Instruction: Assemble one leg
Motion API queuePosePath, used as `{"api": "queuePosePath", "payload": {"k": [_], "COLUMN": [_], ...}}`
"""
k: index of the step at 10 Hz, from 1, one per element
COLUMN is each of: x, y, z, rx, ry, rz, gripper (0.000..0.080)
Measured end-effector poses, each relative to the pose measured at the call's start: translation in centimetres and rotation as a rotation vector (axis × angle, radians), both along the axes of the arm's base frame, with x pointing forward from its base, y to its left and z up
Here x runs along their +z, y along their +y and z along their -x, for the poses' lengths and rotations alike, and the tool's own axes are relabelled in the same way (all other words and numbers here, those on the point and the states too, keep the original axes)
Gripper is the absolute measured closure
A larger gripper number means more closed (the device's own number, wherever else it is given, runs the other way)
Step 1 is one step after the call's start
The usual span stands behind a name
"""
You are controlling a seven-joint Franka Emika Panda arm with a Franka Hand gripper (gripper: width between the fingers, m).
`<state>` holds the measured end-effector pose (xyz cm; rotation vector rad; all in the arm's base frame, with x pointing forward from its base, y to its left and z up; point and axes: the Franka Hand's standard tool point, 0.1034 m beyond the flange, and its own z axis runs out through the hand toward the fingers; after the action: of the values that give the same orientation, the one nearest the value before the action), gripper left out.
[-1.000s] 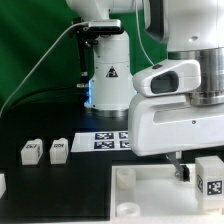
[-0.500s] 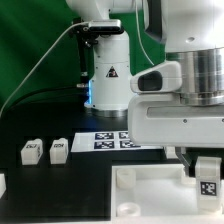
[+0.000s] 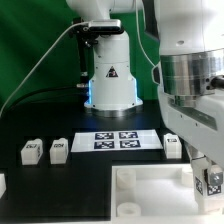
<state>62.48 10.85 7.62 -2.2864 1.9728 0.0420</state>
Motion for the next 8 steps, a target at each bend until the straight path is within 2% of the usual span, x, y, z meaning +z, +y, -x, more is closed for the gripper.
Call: {"api": "queuePosePath", "payload": {"k": [3, 4, 5, 6, 7, 8], "x": [0.0, 0.0, 0.0, -0.1, -0.1, 0.1], "y": [0.2, 0.2, 0.2, 0.5, 1.2, 1.6], "z": [0.1, 0.2, 0.2, 0.2, 0.0, -0.1], "rx": [-0.301, -0.245, -0.191, -0.053, 0.039, 0.255], "ry": [0.035, 0.029, 0.023, 0.009, -0.017, -0.047], "rz": [-0.019, -0.016, -0.012, 0.012, 0.017, 0.03], "gripper": [0.0509, 0.0508, 0.0413, 0.0413, 0.0214, 0.0169]}}
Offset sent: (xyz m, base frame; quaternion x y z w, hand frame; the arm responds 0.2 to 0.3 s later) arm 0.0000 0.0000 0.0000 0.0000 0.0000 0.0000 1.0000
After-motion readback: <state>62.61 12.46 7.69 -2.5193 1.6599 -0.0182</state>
